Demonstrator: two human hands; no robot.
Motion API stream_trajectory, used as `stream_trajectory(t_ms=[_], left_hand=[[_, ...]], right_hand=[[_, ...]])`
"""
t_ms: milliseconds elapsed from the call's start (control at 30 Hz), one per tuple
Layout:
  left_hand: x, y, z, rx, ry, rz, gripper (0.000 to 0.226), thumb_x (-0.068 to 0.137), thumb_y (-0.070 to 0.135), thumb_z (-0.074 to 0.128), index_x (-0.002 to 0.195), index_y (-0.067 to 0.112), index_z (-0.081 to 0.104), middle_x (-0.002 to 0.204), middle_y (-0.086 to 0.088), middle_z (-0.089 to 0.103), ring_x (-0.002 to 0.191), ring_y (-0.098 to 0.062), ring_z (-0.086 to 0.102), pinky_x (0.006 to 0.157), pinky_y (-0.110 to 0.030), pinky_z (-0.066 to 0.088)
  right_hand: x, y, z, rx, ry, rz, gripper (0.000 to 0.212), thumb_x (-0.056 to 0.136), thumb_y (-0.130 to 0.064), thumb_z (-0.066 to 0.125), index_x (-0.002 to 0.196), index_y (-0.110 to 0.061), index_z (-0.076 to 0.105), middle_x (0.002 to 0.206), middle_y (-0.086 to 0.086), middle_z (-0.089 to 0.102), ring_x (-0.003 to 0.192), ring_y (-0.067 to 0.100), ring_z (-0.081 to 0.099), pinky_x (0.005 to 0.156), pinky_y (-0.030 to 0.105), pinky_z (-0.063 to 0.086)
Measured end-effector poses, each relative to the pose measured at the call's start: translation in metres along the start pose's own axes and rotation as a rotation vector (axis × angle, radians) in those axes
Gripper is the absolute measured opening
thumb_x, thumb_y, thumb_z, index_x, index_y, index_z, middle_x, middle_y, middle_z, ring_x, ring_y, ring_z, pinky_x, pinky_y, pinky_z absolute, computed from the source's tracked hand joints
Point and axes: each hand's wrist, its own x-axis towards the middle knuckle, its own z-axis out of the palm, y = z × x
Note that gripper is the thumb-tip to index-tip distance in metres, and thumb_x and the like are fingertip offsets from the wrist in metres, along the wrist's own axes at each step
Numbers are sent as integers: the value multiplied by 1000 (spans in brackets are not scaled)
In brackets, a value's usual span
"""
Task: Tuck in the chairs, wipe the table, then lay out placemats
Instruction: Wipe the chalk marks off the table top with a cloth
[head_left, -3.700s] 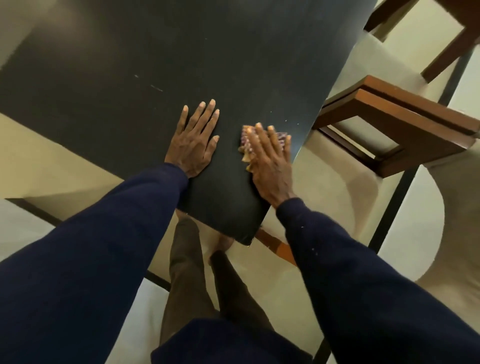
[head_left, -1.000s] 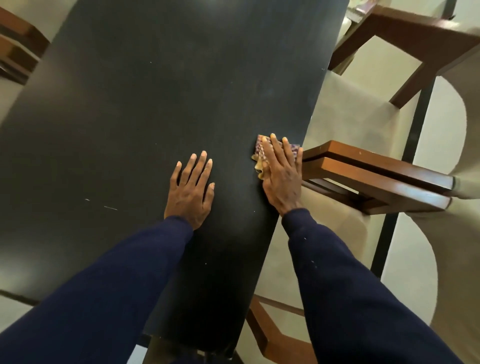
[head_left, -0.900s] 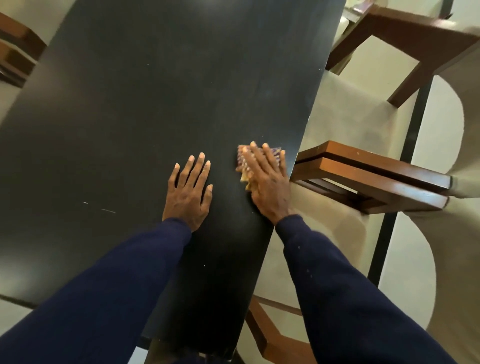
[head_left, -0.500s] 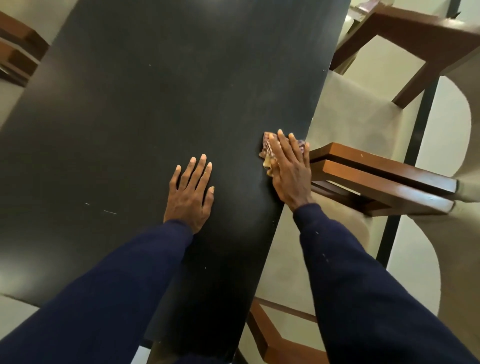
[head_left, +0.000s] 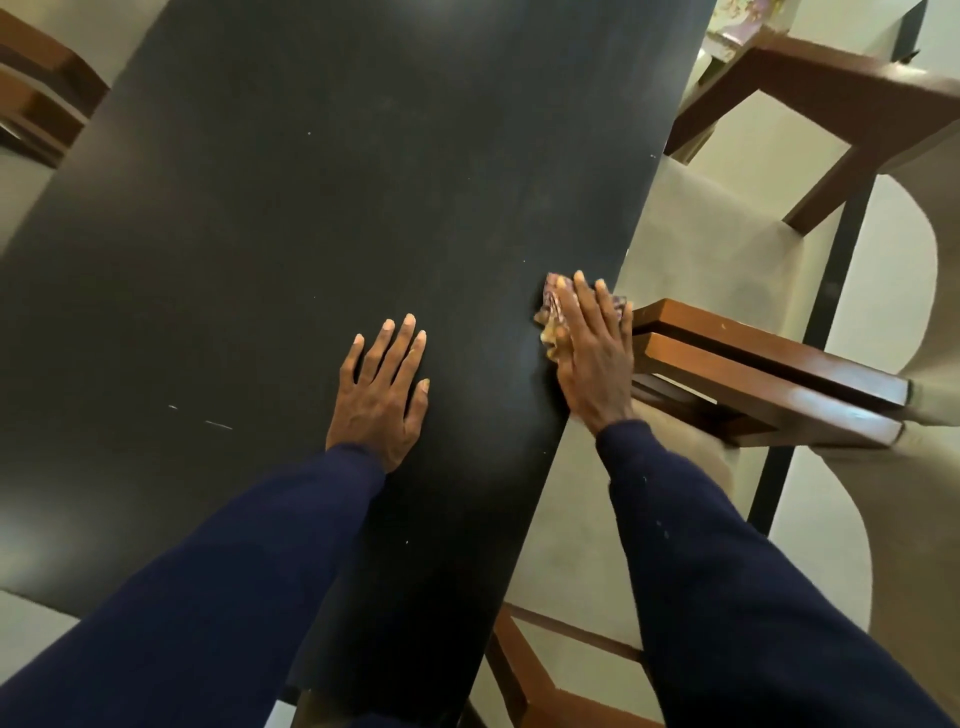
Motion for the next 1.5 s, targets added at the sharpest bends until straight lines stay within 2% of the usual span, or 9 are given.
stream_trajectory(t_ms=[100,300,400,533,700,1100,1233,1333,1500], left_hand=[[0,-1,0,-4,3,-1,59,110,34,39,166,14,34,176,-4,24,163,-24,21,129,-55,22],[-1,-1,1,-11,8,-5,60,110,34,40,166,14,33,176,-3,22,163,-24,21,129,-55,21],[0,0,1,-18,11,-4,59,110,35,38,166,14,33,176,-4,23,163,-24,22,129,-55,22],[0,-1,0,-27,13,-5,58,110,34,40,165,14,35,175,-4,25,162,-25,23,129,-55,23],[3,0,-1,-30,18,1,57,111,33,39,165,14,35,175,-4,24,162,-23,22,130,-54,22],[-15,-8,-9,-181,99,2,51,111,16,42,162,8,40,170,-10,37,159,-25,31,132,-52,19],[-87,-13,-14,-194,84,-20,53,113,14,43,165,8,34,173,-8,30,162,-24,22,132,-52,17],[-151,-21,-22,-191,61,-92,52,113,16,40,165,8,34,174,-9,26,163,-24,18,133,-52,15],[-215,-30,-28,-153,4,-128,54,114,22,32,166,8,30,176,-11,21,164,-26,13,134,-50,13]], right_hand=[[33,-24,10,-12,-4,24,79,102,-20,61,170,-22,23,178,8,18,165,33,9,132,63,1],[-38,-14,-4,8,-117,-404,68,105,-36,51,168,-19,31,178,6,19,166,29,8,132,63,6],[-44,12,-8,15,-47,-237,65,107,-30,45,168,-17,30,177,8,21,166,30,11,129,67,14],[28,8,3,-10,-10,32,65,109,-28,38,171,-22,21,179,6,17,166,29,8,132,62,8],[77,-29,15,-12,15,-4,65,108,-29,44,170,-23,26,176,7,25,164,33,17,132,62,7],[-163,-64,10,35,-150,-487,84,96,-34,70,169,-22,30,177,7,20,165,33,11,130,67,9],[-169,-60,12,65,-55,-340,68,106,-34,51,168,-19,30,176,9,23,164,35,15,129,68,13],[-157,-90,22,38,-13,-227,71,104,-28,57,169,-19,29,176,9,26,164,34,17,131,64,10],[-209,-131,28,55,-116,-476,85,97,-32,70,170,-24,27,178,6,19,166,33,9,130,67,6]])
